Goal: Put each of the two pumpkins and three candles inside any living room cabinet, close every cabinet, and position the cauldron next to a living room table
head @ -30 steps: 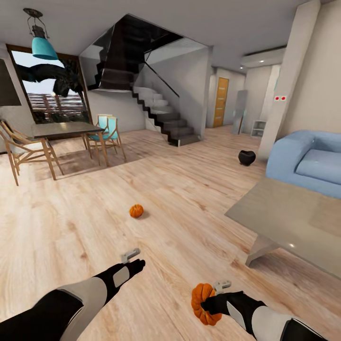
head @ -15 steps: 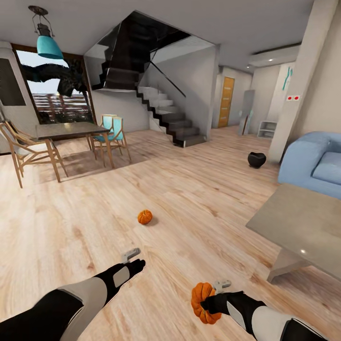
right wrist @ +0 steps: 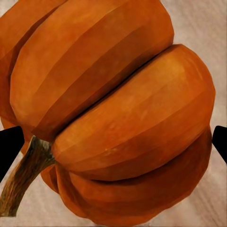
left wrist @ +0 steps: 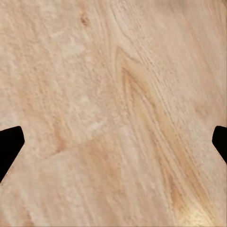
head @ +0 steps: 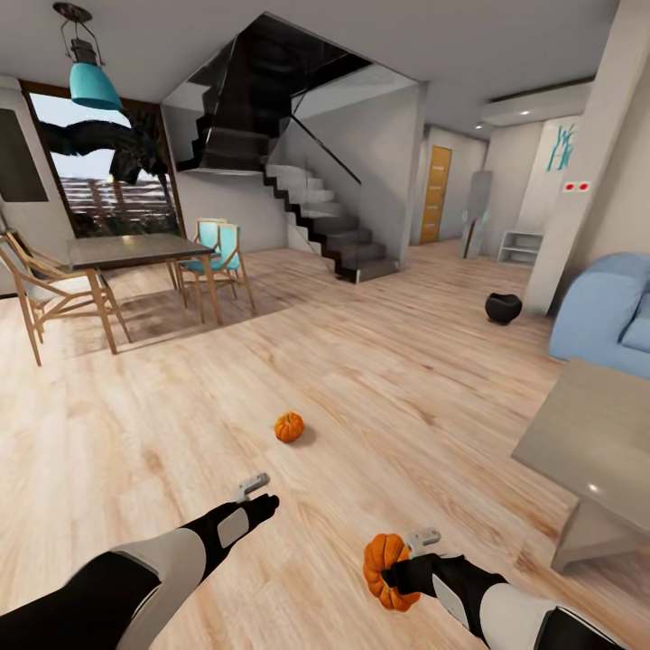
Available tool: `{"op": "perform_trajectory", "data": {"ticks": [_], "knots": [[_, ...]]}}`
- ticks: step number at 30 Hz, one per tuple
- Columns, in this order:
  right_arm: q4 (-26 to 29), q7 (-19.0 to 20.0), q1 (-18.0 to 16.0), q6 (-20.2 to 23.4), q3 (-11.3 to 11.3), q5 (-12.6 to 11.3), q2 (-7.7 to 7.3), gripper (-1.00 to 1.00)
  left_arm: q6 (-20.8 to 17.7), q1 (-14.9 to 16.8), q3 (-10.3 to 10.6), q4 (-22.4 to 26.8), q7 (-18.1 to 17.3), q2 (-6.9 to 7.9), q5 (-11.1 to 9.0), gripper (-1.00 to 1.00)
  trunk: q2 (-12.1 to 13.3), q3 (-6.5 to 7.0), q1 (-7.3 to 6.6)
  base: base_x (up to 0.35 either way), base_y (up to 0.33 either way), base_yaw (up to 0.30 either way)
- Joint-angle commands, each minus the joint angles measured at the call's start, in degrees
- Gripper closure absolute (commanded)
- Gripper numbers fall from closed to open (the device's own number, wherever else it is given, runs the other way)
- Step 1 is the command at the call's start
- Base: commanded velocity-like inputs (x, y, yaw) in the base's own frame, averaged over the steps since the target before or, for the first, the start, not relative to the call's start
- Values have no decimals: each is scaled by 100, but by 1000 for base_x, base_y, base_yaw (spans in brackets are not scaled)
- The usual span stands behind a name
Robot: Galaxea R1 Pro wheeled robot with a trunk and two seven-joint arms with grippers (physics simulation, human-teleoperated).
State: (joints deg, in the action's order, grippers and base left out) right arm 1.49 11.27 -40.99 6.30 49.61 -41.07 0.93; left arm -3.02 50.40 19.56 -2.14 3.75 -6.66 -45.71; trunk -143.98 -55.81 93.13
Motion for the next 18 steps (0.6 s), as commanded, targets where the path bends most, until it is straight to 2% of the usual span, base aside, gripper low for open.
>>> {"op": "perform_trajectory", "data": {"ticks": [1,10,18], "knots": [[0,29,-6,21,26,-78,0,100,-14,5,48,-5,11,-10,-44,-100,-2,-5,1,270,196,0],[0,24,-6,21,22,-94,-5,100,-14,5,48,-5,11,-28,-44,-100,-2,-5,1,281,166,0],[2,36,-6,21,22,-94,-5,100,-14,5,48,-5,13,-28,-44,-100,-2,-5,1,284,106,0]]}}
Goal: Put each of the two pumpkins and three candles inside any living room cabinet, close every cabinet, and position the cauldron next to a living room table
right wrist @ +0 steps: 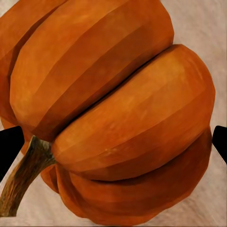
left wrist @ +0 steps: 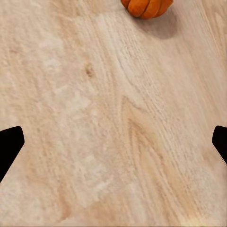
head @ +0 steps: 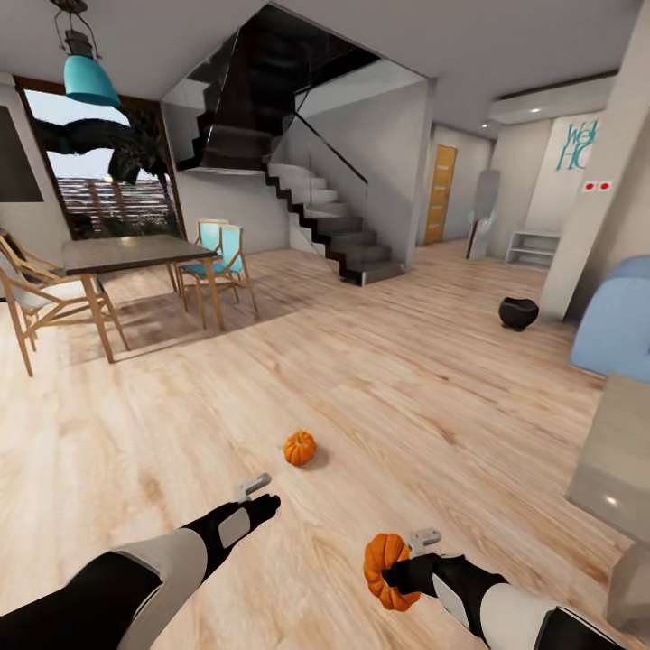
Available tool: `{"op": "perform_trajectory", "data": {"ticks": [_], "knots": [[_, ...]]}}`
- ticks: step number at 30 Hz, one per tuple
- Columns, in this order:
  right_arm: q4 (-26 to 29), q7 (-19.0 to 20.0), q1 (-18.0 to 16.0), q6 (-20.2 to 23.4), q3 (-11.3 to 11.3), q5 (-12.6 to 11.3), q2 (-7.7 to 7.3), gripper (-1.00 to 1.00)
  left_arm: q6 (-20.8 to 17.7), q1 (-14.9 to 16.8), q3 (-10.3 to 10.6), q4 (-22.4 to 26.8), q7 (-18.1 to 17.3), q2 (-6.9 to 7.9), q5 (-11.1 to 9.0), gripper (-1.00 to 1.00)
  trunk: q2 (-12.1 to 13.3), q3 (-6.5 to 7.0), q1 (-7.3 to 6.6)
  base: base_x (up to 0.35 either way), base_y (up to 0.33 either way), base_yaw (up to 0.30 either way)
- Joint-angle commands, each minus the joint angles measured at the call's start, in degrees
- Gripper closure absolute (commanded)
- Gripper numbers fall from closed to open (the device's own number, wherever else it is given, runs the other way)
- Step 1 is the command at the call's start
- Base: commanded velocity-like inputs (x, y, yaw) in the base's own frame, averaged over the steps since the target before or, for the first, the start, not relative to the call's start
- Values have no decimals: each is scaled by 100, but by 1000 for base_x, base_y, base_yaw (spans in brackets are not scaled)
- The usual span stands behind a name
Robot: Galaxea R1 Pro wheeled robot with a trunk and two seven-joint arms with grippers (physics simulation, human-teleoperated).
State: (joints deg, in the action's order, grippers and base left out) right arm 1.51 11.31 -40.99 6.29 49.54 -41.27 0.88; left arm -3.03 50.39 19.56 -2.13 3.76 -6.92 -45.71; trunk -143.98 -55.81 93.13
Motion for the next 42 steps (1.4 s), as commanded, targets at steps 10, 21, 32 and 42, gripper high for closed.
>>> {"op": "perform_trajectory", "data": {"ticks": [10,21,32,42], "knots": [[1,29,-5,21,29,-74,0,100,-13,6,48,-6,10,-2,-43,-100,-2,-5,2,286,106,-167],[5,29,-5,21,29,-74,0,100,-13,6,48,-6,10,-2,-43,-100,-2,-5,2,292,154,-289],[4,29,-5,21,23,-74,0,100,-13,6,48,-6,10,-2,-43,-100,-2,-5,2,275,206,-292],[5,37,-5,21,29,-74,0,100,-13,6,48,-6,10,-2,-43,-100,-2,-5,2,223,267,-90]]}}
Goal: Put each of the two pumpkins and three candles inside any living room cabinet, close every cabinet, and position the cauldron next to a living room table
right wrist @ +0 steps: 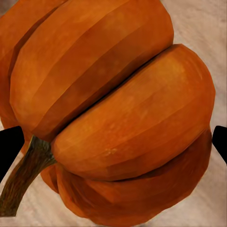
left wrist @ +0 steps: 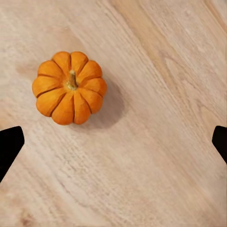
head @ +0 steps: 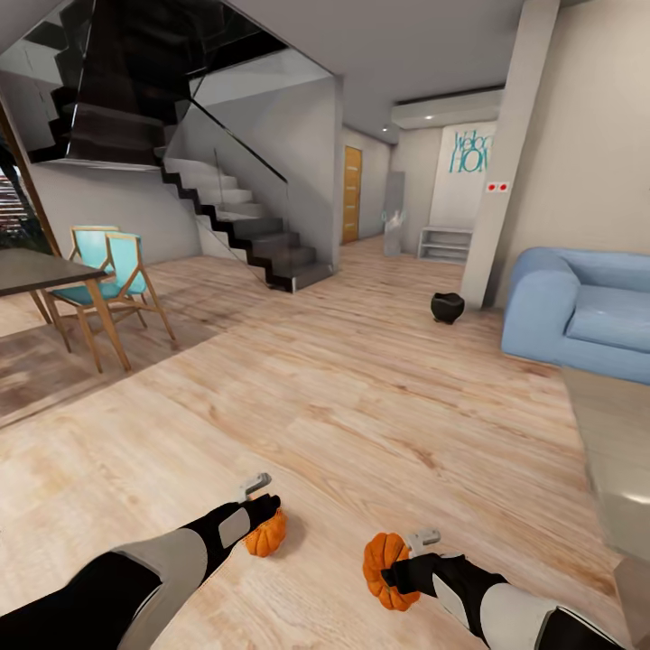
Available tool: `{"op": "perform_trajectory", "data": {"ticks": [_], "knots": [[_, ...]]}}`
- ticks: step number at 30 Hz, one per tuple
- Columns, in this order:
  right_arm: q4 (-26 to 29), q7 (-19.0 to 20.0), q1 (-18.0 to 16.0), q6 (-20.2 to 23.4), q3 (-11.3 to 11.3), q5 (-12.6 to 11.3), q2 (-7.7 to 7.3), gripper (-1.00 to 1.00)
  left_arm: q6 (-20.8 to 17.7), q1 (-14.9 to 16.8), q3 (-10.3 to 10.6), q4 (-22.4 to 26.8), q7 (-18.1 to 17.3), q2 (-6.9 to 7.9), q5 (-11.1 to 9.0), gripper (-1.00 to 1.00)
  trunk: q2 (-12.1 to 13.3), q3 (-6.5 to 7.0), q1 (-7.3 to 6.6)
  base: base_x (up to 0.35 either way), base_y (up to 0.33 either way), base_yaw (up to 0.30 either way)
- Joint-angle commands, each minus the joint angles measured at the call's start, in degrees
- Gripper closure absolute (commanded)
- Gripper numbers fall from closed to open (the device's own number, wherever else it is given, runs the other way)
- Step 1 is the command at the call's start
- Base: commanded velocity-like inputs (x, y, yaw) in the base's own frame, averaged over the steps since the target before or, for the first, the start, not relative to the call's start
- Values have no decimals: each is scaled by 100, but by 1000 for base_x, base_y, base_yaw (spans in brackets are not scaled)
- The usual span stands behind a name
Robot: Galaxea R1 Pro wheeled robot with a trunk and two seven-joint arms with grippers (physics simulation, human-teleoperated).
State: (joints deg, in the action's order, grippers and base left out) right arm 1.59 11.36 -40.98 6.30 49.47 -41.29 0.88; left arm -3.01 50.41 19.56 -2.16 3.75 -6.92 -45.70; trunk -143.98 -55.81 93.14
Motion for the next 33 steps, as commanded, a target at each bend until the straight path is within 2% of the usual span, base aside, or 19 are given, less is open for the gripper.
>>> {"op": "perform_trajectory", "data": {"ticks": [1,14,20,33], "knots": [[-2,32,-6,20,36,-72,0,100,-15,4,48,-4,11,-2,-44,-100,-2,-5,0,159,301,-2],[-3,38,-6,52,20,-80,0,100,-10,4,48,-4,11,-2,-44,-100,-2,-5,0,200,253,-6],[-1,37,-6,58,19,-86,0,100,-7,4,48,-4,11,-2,-44,-100,-2,8,0,64,39,-191],[18,39,-6,65,-10,-91,-20,100,-37,4,58,32,28,4,-34,-100,-2,10,0,1,1,-12]]}}
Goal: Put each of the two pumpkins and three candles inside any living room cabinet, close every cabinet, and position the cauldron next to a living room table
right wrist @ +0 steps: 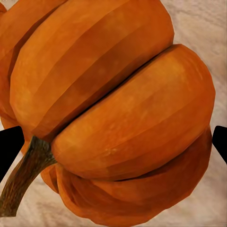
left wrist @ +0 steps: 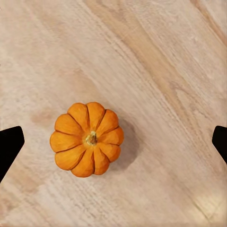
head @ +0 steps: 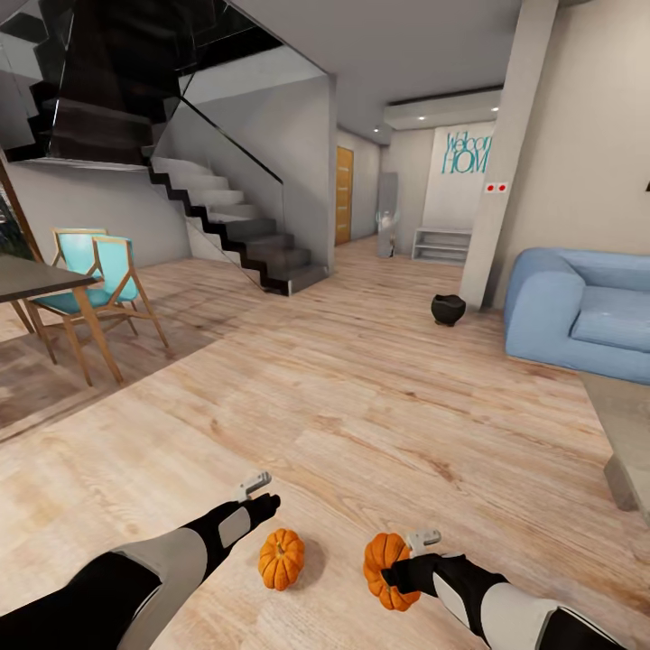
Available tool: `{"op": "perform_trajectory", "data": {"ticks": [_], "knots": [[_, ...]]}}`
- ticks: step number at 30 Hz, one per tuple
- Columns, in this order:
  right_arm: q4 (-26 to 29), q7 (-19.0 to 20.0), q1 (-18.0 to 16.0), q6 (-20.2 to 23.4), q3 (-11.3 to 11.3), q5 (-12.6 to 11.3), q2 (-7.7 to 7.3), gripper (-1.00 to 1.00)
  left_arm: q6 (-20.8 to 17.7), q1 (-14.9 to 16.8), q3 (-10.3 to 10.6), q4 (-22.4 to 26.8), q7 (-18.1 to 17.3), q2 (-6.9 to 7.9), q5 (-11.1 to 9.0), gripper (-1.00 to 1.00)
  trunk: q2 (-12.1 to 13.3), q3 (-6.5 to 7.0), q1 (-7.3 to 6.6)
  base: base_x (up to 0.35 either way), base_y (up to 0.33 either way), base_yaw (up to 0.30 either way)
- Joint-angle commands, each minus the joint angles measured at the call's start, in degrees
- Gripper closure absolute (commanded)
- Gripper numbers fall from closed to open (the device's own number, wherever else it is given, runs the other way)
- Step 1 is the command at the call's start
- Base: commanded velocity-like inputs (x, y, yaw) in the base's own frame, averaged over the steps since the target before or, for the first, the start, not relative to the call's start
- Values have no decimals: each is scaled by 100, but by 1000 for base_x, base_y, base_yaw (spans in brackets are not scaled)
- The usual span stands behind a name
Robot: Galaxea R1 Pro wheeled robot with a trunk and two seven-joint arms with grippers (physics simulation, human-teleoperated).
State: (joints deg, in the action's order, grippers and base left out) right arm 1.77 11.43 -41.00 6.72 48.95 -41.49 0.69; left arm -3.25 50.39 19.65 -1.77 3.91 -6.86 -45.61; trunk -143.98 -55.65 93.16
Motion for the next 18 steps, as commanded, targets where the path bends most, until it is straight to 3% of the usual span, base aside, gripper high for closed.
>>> {"op": "perform_trajectory", "data": {"ticks": [1,7,10,14,15,18], "knots": [[6,32,-5,48,40,-75,-6,100,-34,6,51,-1,21,-4,-41,-100,-3,-5,-1,0,0,0],[146,41,-36,510,23,-108,-22,100,-572,6,59,25,44,-14,-25,-100,-3,-5,-1,0,0,0],[561,42,-71,714,17,-118,-41,100,-903,6,56,61,47,-7,-14,-100,-3,-5,-1,0,0,0],[1186,40,-173,1204,-23,-126,-144,100,-980,6,43,80,57,10,-14,-100,-3,-5,-1,0,0,0],[1450,38,-214,1480,-103,-128,-201,100,-988,6,38,86,57,19,-17,-100,-3,-5,-1,0,0,0],[2065,27,-279,2149,-647,-123,-313,100,-1007,6,32,89,48,30,-24,-100,-3,-5,-1,0,0,0]]}}
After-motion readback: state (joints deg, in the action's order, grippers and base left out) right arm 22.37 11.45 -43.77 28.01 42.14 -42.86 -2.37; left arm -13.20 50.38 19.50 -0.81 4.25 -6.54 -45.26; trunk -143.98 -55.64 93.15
